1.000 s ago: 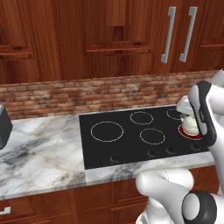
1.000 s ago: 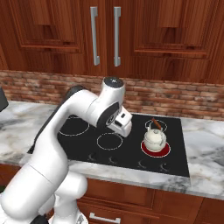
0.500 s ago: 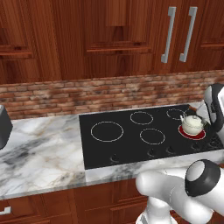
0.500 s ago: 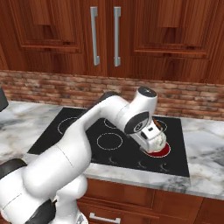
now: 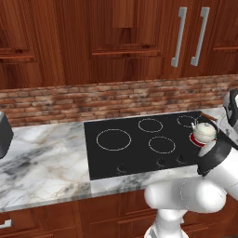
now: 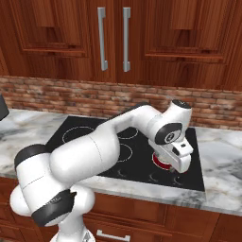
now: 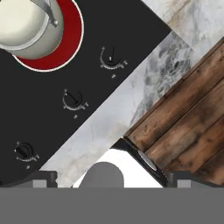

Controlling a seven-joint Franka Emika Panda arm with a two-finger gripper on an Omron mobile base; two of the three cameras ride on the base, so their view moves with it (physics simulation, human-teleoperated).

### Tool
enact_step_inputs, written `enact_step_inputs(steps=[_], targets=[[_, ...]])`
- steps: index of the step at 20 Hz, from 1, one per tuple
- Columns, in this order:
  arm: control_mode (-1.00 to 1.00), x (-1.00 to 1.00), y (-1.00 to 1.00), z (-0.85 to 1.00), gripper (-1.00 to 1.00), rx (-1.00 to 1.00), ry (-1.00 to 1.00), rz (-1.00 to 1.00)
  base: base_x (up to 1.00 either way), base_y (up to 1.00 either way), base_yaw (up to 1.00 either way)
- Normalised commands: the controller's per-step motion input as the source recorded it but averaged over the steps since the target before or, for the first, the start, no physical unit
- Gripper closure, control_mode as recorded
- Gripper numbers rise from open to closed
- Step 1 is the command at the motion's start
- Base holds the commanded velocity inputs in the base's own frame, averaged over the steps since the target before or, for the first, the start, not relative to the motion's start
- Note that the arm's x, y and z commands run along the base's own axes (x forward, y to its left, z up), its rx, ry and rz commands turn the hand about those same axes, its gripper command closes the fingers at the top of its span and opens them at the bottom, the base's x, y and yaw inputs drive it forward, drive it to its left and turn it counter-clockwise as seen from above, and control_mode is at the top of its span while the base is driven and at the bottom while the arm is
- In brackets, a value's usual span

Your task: Lower the heat of the kettle.

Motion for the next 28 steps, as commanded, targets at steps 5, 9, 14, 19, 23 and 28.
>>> enact_step_inputs(steps=[5,9,14,19,23,28], targets=[[-1.0,0.0,-0.34,-0.26,-1.0,0.01,0.0,-0.06,0.0,0.0,0.0],[-1.0,0.01,-0.08,-0.26,-1.0,0.01,-0.05,-0.03,0.0,0.0,0.0],[-1.0,0.11,0.0,-0.44,-1.0,0.0,0.0,-0.03,0.0,0.0,0.0],[-1.0,0.12,0.0,-0.49,-1.0,-0.02,0.0,-0.02,0.0,0.0,0.0],[-1.0,0.11,-0.06,-0.4,-1.0,-0.05,0.01,0.0,0.0,0.0,0.0],[-1.0,0.14,-0.13,-0.24,-1.0,-0.01,0.0,0.0,0.0,0.0,0.0]])
